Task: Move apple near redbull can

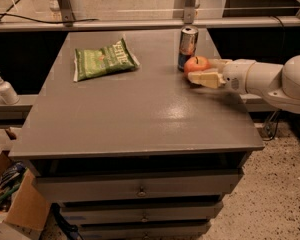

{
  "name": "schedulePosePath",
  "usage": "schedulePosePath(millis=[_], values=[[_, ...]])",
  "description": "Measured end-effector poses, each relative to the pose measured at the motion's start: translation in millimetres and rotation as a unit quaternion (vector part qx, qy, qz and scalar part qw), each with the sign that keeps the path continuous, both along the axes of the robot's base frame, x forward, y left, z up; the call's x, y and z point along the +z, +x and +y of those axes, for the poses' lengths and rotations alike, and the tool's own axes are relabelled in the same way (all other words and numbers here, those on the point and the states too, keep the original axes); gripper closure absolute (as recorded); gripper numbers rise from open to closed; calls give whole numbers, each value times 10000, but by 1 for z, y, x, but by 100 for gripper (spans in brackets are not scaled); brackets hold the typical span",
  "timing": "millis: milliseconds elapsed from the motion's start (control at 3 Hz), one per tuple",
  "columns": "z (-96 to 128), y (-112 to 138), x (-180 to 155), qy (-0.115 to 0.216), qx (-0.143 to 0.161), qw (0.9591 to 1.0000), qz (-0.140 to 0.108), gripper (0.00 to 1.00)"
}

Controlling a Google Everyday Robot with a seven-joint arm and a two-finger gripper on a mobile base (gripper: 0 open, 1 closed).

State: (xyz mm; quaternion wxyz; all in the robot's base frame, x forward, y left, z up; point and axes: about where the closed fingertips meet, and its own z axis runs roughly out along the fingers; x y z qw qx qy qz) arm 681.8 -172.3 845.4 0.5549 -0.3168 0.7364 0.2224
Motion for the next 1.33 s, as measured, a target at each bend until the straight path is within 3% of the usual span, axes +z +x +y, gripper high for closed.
schedulePosePath(millis=[667, 1000, 1333], values=[[0, -1, -3, 17, -22, 10000, 61, 13], [0, 0, -2, 5, -16, 10000, 62, 0], [1, 0, -1, -1, -11, 10000, 58, 0]])
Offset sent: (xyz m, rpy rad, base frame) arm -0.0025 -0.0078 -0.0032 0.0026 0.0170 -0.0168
